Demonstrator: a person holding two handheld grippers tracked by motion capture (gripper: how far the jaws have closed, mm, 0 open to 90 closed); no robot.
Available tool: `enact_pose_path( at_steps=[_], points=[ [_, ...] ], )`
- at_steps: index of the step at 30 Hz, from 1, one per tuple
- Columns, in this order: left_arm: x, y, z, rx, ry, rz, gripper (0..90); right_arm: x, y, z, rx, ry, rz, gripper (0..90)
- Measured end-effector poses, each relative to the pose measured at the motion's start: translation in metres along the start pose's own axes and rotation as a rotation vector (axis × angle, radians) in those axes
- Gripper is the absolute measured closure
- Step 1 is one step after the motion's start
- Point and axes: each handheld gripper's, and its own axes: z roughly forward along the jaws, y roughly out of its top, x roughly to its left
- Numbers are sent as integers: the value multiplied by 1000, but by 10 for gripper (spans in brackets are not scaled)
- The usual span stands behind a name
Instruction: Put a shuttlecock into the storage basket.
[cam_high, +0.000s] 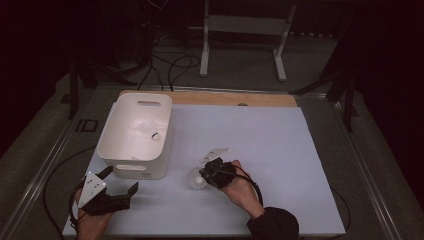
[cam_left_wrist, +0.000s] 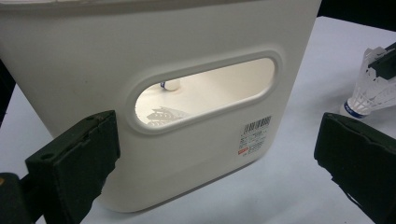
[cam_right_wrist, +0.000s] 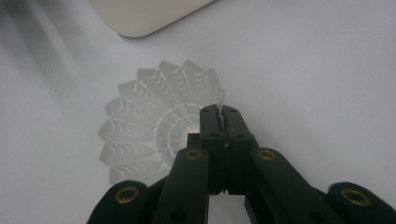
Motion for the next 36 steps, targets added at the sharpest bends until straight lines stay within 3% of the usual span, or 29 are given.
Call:
enact_pose_path(
  at_steps=[36],
  points=[
    [0, 0, 0, 1, 1, 0, 11, -4, 3, -8, -34, -14, 27, 891]
  ],
)
